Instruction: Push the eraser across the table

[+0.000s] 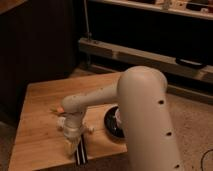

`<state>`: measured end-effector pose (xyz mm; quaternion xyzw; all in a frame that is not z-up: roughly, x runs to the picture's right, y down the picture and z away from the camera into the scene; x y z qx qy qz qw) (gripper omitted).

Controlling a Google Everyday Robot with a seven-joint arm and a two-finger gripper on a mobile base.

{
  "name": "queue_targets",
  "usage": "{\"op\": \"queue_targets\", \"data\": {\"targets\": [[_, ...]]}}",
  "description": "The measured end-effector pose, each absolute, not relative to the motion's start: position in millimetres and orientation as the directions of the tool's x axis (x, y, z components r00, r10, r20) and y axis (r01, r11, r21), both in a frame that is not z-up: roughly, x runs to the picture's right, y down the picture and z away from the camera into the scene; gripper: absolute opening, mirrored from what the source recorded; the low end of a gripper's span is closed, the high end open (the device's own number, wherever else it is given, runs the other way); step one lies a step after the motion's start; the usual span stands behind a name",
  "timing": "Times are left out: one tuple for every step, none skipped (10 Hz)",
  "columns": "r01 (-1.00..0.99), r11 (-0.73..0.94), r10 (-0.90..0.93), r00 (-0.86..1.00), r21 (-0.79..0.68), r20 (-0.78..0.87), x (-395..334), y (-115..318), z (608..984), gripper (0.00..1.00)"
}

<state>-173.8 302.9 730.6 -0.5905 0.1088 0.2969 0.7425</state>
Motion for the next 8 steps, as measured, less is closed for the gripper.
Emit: {"op": "queue_targets", "data": {"targets": [[-0.576, 0.124, 0.33, 0.792, -0.808, -0.514, -172.5, 299.9, 731.1, 0.02], [-0.576, 0.123, 0.351, 0.787, -0.808, -0.508, -175.3, 296.2, 730.1, 0.02], [-0.562, 0.11, 0.397, 0.781, -0.82, -0.482, -178.3, 287.8, 727.3, 0.02], [-0.528, 0.085, 0.466, 0.771, -0.845, -0.434, -183.1, 274.6, 720.6, 0.02], [-0.492, 0.063, 0.53, 0.754, -0.868, -0.389, -192.1, 262.3, 715.2, 0.02], [-0.436, 0.04, 0.625, 0.713, -0.899, -0.317, -208.0, 243.0, 706.2, 0.02], [-0.412, 0.034, 0.67, 0.686, -0.91, -0.285, -213.2, 232.3, 702.3, 0.02], [-0.396, 0.032, 0.699, 0.665, -0.918, -0.262, -217.0, 224.3, 699.4, 0.02]]}}
